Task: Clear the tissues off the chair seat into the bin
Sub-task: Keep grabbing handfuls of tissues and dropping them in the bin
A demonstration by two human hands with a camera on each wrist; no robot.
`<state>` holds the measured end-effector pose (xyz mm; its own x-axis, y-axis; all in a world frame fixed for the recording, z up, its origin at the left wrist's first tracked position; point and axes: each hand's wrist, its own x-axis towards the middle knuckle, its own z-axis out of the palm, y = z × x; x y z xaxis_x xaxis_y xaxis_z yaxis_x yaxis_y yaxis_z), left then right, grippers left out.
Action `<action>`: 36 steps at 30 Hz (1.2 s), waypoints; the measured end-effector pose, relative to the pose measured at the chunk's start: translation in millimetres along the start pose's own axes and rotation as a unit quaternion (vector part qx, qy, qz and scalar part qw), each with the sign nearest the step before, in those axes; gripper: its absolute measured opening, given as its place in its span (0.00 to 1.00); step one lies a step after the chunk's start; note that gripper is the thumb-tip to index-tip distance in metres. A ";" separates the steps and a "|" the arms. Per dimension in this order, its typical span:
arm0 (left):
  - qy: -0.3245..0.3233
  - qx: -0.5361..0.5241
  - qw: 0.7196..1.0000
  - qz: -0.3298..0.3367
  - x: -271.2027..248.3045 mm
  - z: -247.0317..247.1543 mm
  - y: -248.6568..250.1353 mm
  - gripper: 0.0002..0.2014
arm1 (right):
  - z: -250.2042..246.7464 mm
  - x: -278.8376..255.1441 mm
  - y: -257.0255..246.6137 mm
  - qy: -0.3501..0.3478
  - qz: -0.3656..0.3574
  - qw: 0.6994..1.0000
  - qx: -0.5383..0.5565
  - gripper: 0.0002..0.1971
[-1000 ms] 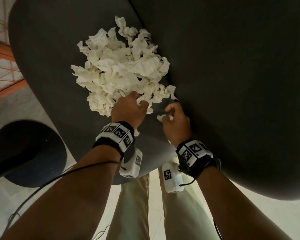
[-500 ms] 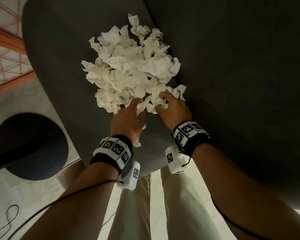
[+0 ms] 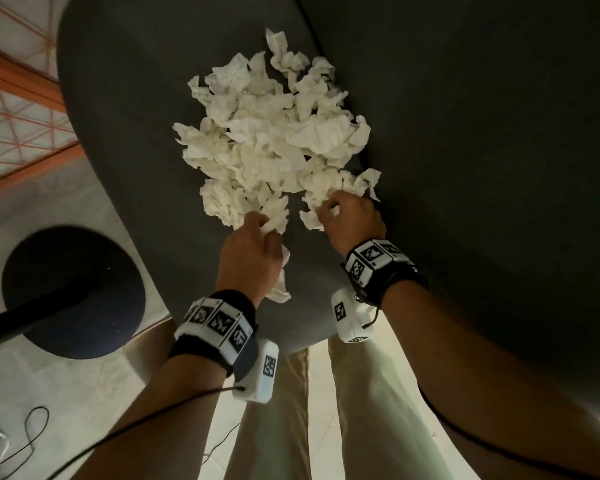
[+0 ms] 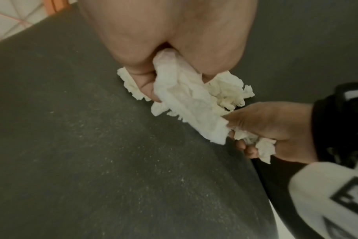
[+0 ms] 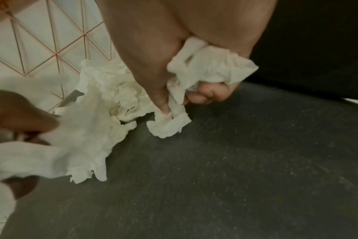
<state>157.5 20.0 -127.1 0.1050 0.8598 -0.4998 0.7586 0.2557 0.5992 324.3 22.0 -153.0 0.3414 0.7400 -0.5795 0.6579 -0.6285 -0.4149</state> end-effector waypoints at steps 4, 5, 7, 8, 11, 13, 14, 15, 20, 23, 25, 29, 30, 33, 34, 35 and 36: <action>0.052 -0.071 0.996 -0.014 -17.9 -7.0 -7.0 0.14 | -0.6 -1.1 -4.0 -0.003 0.001 0.999 0.048 0.09; 0.058 -0.078 0.995 -0.022 -20.9 -8.3 -9.1 0.14 | -1.4 -2.0 -4.5 -0.004 0.011 0.998 0.066 0.10; 0.058 -0.081 0.994 -0.051 -24.7 -10.9 -12.0 0.11 | -5.8 -6.2 -5.0 -0.011 0.035 0.993 0.108 0.11; 0.056 -0.078 0.993 -0.066 -25.7 -11.9 -13.7 0.09 | -8.8 -9.1 -4.7 -0.021 0.052 0.989 0.134 0.11; 0.060 -0.048 0.993 -0.084 -26.8 -15.1 -15.5 0.04 | -17.1 -21.0 0.6 -0.045 0.095 0.969 0.222 0.07; 0.061 -0.036 0.992 -0.101 -25.6 -16.6 -15.4 0.03 | -19.0 -28.8 6.7 -0.035 0.106 0.959 0.260 0.09; 0.059 -0.036 0.992 -0.109 -24.5 -17.6 -15.4 0.02 | -18.6 -31.9 9.8 -0.026 0.112 0.955 0.274 0.09; 0.058 -0.040 0.991 -0.115 -23.7 -18.9 -14.7 0.03 | -18.1 -34.5 12.4 -0.021 0.117 0.953 0.279 0.09; 0.064 -0.116 0.985 -0.113 -24.6 -25.3 -10.5 0.07 | -20.1 -48.0 14.8 -0.028 0.148 0.948 0.280 0.08; 0.077 -0.124 0.980 -0.135 -31.2 -29.5 -7.0 0.15 | -19.1 -53.6 16.5 -0.053 0.149 0.948 0.275 0.09; 0.065 -0.122 0.978 -0.158 -37.1 -34.3 -5.3 0.23 | -17.7 -57.0 16.5 -0.067 0.139 0.946 0.284 0.08; 0.030 -0.144 0.964 -0.223 -49.3 -41.3 -10.0 0.37 | -19.2 -65.0 5.9 -0.091 0.116 0.945 0.294 0.09; 0.030 -0.141 0.960 -0.239 -50.8 -40.7 -15.4 0.38 | -19.0 -67.3 1.1 -0.103 0.117 0.934 0.321 0.09; 0.031 -0.203 0.937 -0.282 -55.6 -40.0 -30.4 0.39 | -18.6 -73.3 -14.3 -0.136 0.118 0.907 0.380 0.15; 0.027 -0.248 0.921 -0.298 -57.7 -40.0 -33.2 0.38 | -18.1 -74.7 -18.1 -0.146 0.117 0.903 0.386 0.15; 0.024 -0.291 0.905 -0.309 -61.4 -41.3 -33.7 0.35 | -17.6 -76.4 -21.3 -0.156 0.110 0.907 0.376 0.15; 0.025 -0.314 0.896 -0.313 -65.7 -42.8 -34.3 0.31 | -16.6 -78.0 -24.6 -0.165 0.097 0.916 0.352 0.13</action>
<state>97.1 -26.3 -88.0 -0.2552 0.4765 -0.8413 0.1461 0.8792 0.4536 292.7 -16.2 -85.9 0.1088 0.5578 -0.8228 -0.0300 -0.8255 -0.5636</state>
